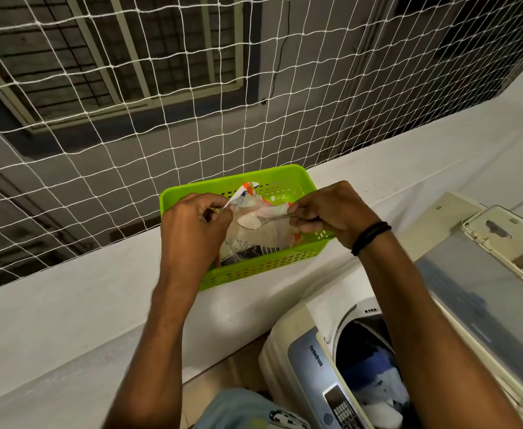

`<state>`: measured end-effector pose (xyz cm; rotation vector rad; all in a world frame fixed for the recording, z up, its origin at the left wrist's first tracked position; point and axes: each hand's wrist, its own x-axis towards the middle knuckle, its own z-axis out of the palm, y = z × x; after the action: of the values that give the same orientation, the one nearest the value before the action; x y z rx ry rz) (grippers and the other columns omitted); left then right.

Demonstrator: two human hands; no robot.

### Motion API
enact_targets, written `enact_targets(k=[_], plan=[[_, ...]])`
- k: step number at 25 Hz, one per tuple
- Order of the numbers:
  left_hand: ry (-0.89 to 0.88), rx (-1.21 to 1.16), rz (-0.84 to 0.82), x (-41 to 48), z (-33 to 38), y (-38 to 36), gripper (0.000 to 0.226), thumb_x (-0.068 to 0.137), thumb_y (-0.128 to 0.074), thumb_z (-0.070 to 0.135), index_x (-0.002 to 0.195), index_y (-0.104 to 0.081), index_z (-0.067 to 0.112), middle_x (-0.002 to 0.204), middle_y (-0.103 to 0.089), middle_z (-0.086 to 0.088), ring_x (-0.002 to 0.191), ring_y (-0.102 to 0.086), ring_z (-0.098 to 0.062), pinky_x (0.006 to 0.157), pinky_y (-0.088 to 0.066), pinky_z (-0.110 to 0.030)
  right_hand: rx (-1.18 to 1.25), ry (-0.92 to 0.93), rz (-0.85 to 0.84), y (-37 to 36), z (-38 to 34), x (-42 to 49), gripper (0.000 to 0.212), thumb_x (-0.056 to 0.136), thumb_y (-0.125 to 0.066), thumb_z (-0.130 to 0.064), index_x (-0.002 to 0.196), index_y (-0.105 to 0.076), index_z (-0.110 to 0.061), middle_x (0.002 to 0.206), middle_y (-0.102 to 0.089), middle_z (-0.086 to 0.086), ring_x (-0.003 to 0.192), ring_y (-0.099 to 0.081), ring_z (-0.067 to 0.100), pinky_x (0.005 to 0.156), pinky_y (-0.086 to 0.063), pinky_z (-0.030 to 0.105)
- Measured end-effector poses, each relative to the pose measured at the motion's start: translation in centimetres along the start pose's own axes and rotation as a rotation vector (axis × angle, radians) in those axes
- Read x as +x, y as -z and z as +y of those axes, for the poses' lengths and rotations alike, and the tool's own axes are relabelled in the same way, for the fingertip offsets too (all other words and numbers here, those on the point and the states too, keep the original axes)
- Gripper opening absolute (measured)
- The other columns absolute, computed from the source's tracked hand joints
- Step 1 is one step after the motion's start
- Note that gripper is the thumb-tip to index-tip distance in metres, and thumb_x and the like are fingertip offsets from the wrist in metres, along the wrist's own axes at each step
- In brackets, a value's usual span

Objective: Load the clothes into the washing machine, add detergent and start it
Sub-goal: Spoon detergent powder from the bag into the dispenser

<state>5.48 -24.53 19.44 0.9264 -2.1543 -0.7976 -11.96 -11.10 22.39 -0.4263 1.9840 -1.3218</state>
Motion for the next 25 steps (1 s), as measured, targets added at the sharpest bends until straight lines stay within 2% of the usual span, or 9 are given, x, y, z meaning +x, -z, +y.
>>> enact_targets(k=[3, 6, 11, 15, 20, 23, 25], plan=[[0.000, 0.007, 0.000, 0.1, -0.1, -0.1, 0.010, 0.085, -0.074, 0.025, 0.092, -0.078, 0.021, 0.081, -0.068, 0.007, 0.065, -0.060, -0.007, 0.058, -0.040, -0.010, 0.096, -0.042, -0.037, 1.5, 0.1, -0.9, 0.023, 0.087, -0.048, 0.017, 0.090, -0.070, 0.010, 0.069, -0.071, 0.014, 0.059, -0.072, 0.013, 0.051, -0.054, 0.017], [0.005, 0.023, -0.005, 0.1, -0.1, -0.2, 0.010, 0.084, -0.074, 0.028, 0.091, -0.077, 0.022, 0.080, -0.067, 0.007, 0.063, -0.057, -0.001, 0.058, -0.038, -0.010, 0.163, -0.057, -0.064, 2.8, 0.6, -1.6, 0.026, 0.089, -0.047, 0.017, 0.087, -0.070, 0.004, 0.061, -0.072, 0.005, 0.060, -0.072, 0.009, 0.052, -0.053, 0.015], [-0.004, 0.034, -0.039, 0.0, -0.1, -0.6, 0.014, 0.083, -0.076, 0.031, 0.094, -0.077, 0.023, 0.084, -0.068, 0.006, 0.065, -0.057, 0.000, 0.059, -0.037, -0.010, 0.169, -0.026, -0.002, 4.2, 1.5, -2.5, 0.018, 0.087, -0.057, 0.011, 0.086, -0.072, 0.002, 0.064, -0.072, 0.008, 0.061, -0.071, 0.010, 0.054, -0.054, 0.016], [-0.008, 0.067, -0.044, -0.7, 0.7, -0.6, 0.022, 0.081, -0.078, 0.032, 0.101, -0.075, 0.025, 0.099, -0.070, 0.005, 0.074, -0.062, -0.008, 0.065, -0.043, -0.022, 0.187, 0.018, 0.065, 5.9, 2.3, -3.8, 0.018, 0.087, -0.060, 0.010, 0.082, -0.073, -0.001, 0.065, -0.073, 0.009, 0.061, -0.070, 0.014, 0.055, -0.056, 0.019], [-0.075, -0.024, -0.014, -2.8, 4.1, -1.5, 0.031, 0.080, -0.078, 0.029, 0.110, -0.071, 0.028, 0.106, -0.066, 0.003, 0.085, -0.063, -0.015, 0.081, -0.054, -0.035, 0.262, 0.021, 0.179, 9.0, 4.5, -6.5, 0.017, 0.086, -0.056, 0.015, 0.088, -0.071, 0.009, 0.075, -0.070, 0.022, 0.064, -0.068, 0.023, 0.055, -0.057, 0.022], [-0.143, -0.165, 0.008, -4.7, 7.4, -3.6, 0.025, 0.084, -0.076, 0.026, 0.108, -0.071, 0.027, 0.101, -0.064, 0.008, 0.080, -0.061, -0.005, 0.079, -0.050, -0.020, 0.303, -0.025, 0.263, 11.4, 6.6, -8.1, 0.016, 0.086, -0.056, 0.016, 0.091, -0.070, 0.012, 0.076, -0.068, 0.024, 0.058, -0.066, 0.020, 0.054, -0.057, 0.022], [-0.188, -0.263, -0.021, -6.0, 9.4, -5.6, 0.018, 0.087, -0.074, 0.024, 0.104, -0.071, 0.026, 0.099, -0.066, 0.007, 0.078, -0.061, -0.001, 0.076, -0.045, -0.010, 0.311, -0.061, 0.322, 13.0, 8.5, -9.1, 0.018, 0.087, -0.057, 0.014, 0.087, -0.073, 0.007, 0.074, -0.071, 0.020, 0.058, -0.066, 0.019, 0.054, -0.056, 0.021]])
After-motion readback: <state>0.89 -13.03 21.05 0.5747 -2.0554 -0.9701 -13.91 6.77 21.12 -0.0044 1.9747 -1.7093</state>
